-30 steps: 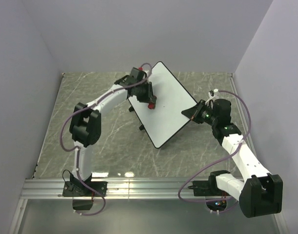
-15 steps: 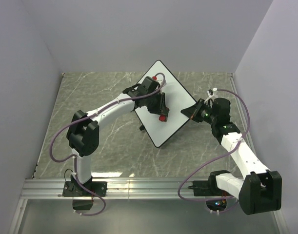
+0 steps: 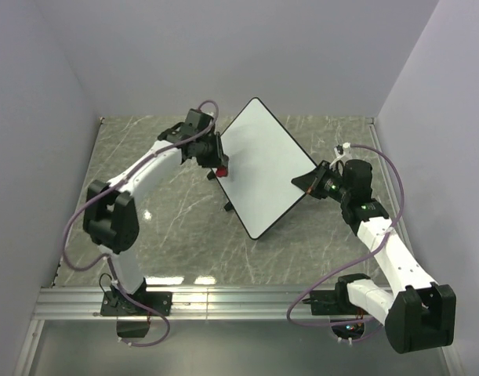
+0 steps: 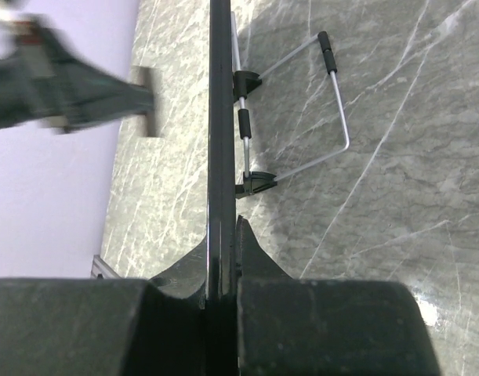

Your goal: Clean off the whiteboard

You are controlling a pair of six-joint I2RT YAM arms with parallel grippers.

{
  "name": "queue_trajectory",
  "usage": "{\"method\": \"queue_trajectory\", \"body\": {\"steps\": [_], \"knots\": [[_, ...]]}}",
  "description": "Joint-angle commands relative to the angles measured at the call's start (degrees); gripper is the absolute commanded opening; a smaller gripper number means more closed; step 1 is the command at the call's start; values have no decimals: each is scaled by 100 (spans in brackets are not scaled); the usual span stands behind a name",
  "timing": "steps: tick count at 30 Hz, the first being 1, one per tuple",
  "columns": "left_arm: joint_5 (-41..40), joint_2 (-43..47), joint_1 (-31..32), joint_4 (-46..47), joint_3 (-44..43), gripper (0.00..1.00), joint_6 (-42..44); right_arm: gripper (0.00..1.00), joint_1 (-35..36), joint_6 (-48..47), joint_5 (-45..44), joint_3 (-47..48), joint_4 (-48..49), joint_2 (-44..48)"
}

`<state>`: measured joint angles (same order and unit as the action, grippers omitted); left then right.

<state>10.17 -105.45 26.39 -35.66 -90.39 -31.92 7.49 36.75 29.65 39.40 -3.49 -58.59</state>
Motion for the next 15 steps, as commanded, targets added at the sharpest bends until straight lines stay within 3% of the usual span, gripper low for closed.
{"method": "queue_trajectory", "body": {"steps": [1, 6, 10, 13, 15], "knots": [[-620, 1052, 68, -265, -111, 0, 230, 0, 122, -406, 208, 42, -715, -12], [-2062, 1482, -20, -565, 898, 4, 29, 0, 113, -379, 278, 24, -618, -13], [-2134, 1790, -327, -390, 2267, 21, -261, 0, 121, -423, 261, -81, -653, 102], [-2116, 1931, -407, -188, 2893, 48, -534, 0, 122, -432, 278, -195, -653, 172], [-2108, 1949, -416, -73, 3097, 59, -657, 0, 122, -432, 296, -248, -636, 225]]}}
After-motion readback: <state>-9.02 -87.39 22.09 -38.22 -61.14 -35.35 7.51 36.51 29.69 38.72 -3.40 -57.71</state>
